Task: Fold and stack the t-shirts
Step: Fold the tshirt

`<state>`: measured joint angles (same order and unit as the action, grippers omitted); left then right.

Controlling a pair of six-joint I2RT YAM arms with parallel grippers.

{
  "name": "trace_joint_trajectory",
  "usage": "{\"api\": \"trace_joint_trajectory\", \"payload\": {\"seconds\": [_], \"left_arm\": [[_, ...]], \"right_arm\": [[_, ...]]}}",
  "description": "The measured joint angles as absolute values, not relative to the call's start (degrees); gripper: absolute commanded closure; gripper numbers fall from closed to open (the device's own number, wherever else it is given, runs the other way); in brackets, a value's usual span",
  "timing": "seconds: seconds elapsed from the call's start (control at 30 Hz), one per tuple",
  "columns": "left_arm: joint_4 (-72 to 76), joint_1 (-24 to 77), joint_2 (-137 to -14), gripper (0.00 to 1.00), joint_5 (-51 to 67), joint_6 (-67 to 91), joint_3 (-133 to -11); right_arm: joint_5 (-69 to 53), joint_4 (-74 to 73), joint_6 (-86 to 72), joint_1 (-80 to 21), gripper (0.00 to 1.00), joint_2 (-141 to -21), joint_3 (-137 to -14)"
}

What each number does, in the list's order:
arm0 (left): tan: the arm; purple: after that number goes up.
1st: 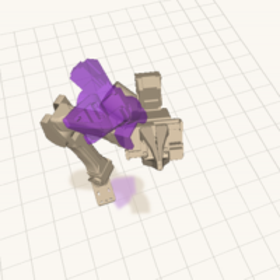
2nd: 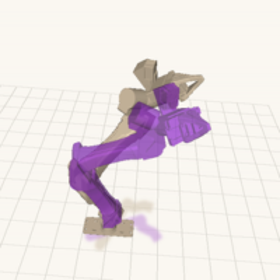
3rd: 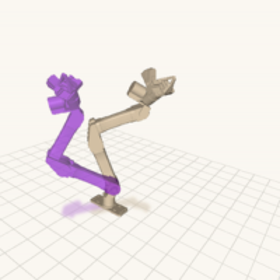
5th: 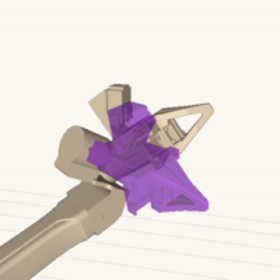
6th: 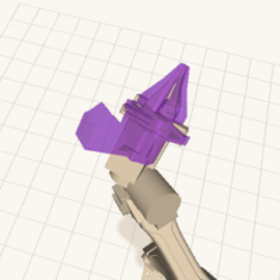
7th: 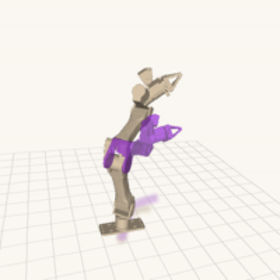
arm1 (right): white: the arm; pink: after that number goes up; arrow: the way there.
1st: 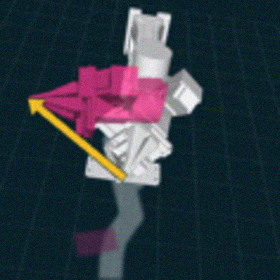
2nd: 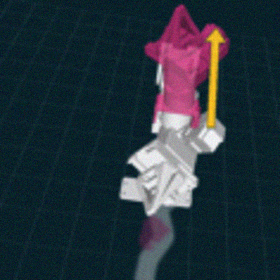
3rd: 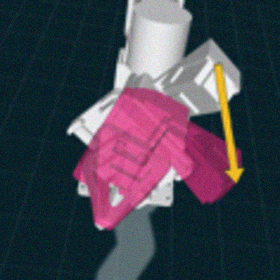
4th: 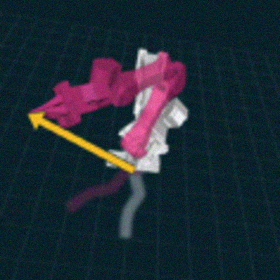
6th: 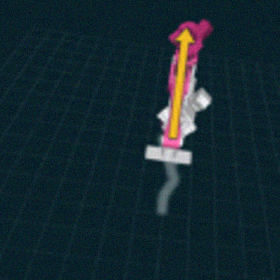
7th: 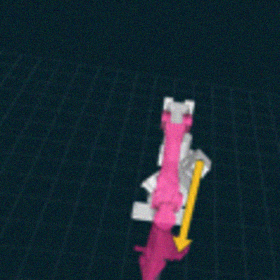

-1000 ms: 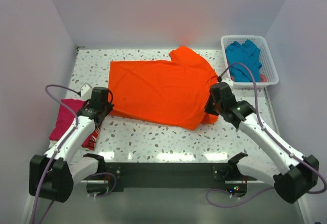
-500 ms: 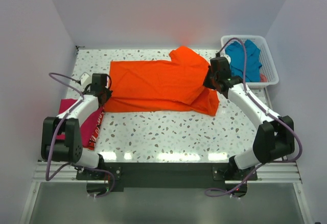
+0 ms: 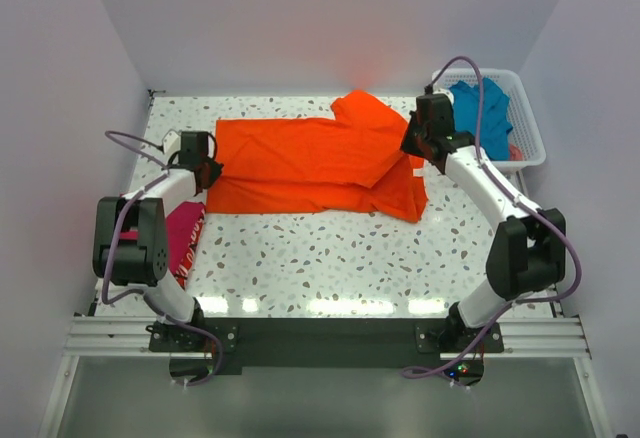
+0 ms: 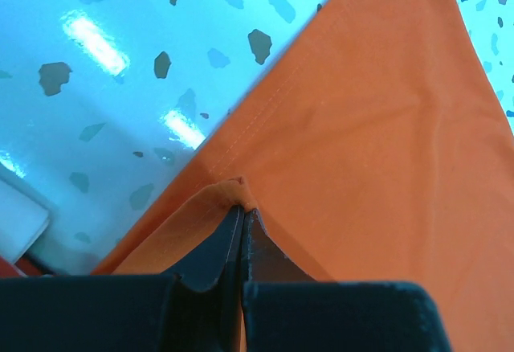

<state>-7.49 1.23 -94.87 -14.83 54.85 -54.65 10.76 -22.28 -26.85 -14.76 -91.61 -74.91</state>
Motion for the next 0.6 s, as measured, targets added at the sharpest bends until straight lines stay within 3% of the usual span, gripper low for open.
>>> {"api": "trace_joint_trajectory", "payload": {"seconds": [0.6], "left_arm": [[-7.0, 0.8, -99.0, 1.00, -14.1, 54.4, -58.4]], "right_arm": [[10.9, -22.2, -21.9, -14.4, 1.00, -101.1, -83.3]]}}
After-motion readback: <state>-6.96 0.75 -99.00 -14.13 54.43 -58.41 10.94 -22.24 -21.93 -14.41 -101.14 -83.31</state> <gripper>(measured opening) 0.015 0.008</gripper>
